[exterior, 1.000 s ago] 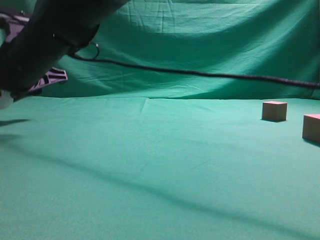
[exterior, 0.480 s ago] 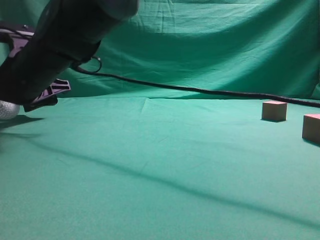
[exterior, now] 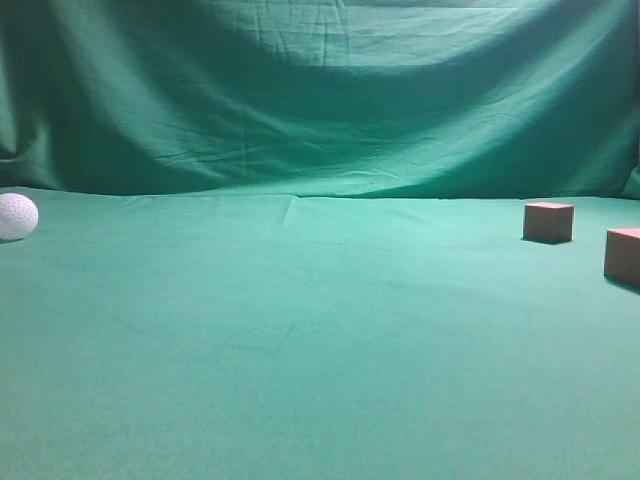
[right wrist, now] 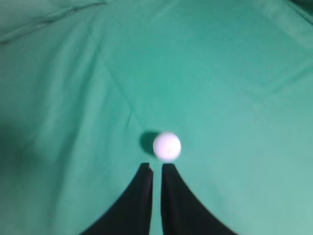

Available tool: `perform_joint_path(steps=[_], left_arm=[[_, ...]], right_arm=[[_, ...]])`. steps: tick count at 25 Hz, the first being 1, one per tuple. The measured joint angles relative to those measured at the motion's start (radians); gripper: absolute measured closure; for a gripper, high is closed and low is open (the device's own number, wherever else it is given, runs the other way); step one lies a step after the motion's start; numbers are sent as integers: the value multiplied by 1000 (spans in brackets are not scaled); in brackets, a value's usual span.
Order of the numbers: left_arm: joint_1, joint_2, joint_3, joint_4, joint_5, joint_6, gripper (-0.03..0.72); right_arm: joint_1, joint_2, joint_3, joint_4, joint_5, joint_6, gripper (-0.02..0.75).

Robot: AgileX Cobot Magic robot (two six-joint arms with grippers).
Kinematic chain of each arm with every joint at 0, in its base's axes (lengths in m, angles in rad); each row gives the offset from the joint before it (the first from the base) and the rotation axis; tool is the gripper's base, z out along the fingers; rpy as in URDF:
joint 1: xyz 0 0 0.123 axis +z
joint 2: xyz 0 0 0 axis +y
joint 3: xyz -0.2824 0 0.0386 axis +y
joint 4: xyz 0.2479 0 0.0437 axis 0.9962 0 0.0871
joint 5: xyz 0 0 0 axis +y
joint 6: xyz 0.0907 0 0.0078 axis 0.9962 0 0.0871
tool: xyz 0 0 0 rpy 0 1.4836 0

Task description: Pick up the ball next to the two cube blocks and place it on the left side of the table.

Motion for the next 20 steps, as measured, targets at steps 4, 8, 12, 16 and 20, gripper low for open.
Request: perform_joint_path(steps=[4, 8, 12, 16, 20], left_arm=[[0, 0, 0, 0, 0, 0, 688], [0, 0, 0, 0, 0, 0, 688], [0, 0, 0, 0, 0, 0, 688], [0, 0, 0, 0, 0, 0, 688], [0, 0, 0, 0, 0, 0, 688]], right_arm=[[-46, -130, 0, -124, 168, 143, 738], [-61, -268, 41, -241, 189, 204, 738], [-61, -434, 182, -263, 195, 210, 738], [-61, -604, 399, -265, 181, 220, 738], [-61, -800, 679, -265, 49, 240, 738]])
